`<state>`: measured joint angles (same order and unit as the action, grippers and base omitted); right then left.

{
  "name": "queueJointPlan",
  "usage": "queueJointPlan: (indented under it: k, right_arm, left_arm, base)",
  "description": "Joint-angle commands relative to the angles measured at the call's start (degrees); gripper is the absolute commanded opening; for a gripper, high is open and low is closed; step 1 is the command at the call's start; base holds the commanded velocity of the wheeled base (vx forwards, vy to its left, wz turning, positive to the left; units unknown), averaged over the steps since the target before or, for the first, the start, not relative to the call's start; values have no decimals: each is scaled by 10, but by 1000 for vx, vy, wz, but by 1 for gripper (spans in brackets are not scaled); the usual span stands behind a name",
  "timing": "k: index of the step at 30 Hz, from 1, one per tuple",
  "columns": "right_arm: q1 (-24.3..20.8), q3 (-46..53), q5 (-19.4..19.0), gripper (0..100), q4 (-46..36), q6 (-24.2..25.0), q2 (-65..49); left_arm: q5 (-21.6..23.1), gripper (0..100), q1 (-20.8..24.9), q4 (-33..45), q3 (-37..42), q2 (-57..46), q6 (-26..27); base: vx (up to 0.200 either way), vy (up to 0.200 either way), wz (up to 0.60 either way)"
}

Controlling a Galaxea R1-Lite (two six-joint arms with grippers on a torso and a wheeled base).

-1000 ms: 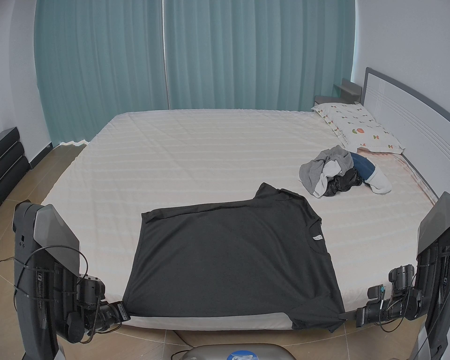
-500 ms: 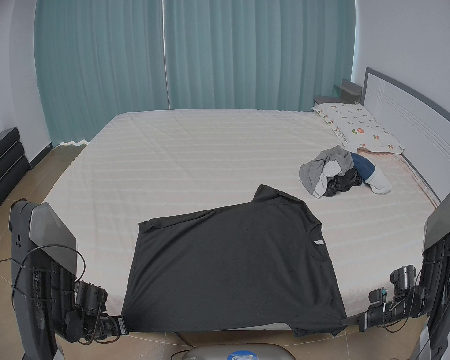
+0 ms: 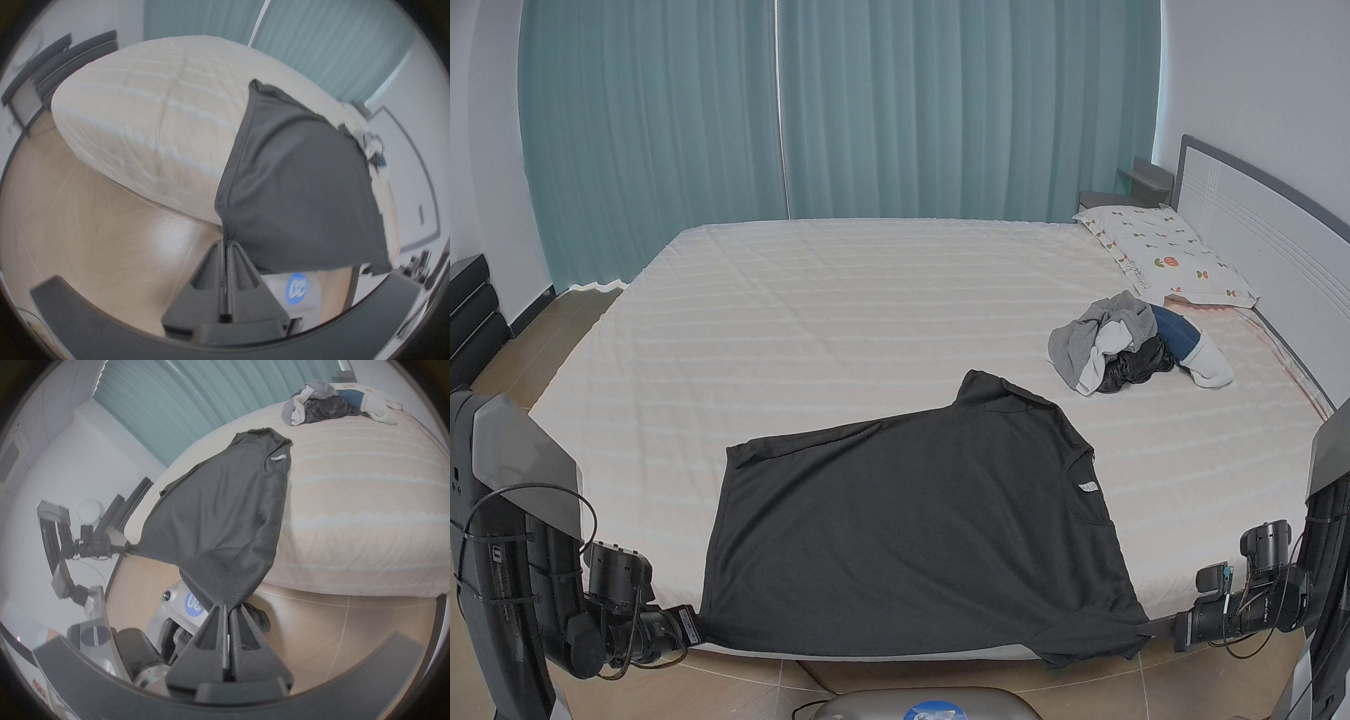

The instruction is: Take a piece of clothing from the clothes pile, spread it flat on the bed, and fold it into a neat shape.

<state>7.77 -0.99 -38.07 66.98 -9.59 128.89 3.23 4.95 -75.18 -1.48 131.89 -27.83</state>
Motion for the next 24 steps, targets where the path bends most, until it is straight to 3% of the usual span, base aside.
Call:
queueJointPlan:
  k: [1, 4, 6, 7, 11, 13, 24]
  right_arm:
    - [-16, -12, -10, 0, 35, 88, -36]
    - [-24, -25, -6, 0, 69, 144, -37]
    - [-30, -43, 0, 0, 116, 215, -37]
    - [-30, -44, 1, 0, 120, 222, -37]
    - [-34, -52, 29, 0, 215, 315, -32]
    - [-42, -52, 39, 0, 230, 340, -33]
    - [-44, -45, 44, 0, 225, 340, -29]
  left_arm:
    - [5, 0, -2, -4, -56, -62, -98]
    - [11, 0, -7, -4, -68, -66, -130]
    - [7, 0, -15, -4, -92, -67, -147]
    - [5, 0, -17, -4, -94, -68, -151]
    - [3, 0, -34, -3, -121, -97, -252]
    - [11, 0, -40, -2, -118, -105, -262]
    - [10, 0, -36, -3, -121, -97, -252]
  base:
    - [0, 0, 0]
    - [0, 0, 0]
    - [0, 0, 0]
    - [0, 0, 0]
    - [0, 0, 0]
    - [0, 0, 0]
    - [0, 0, 0]
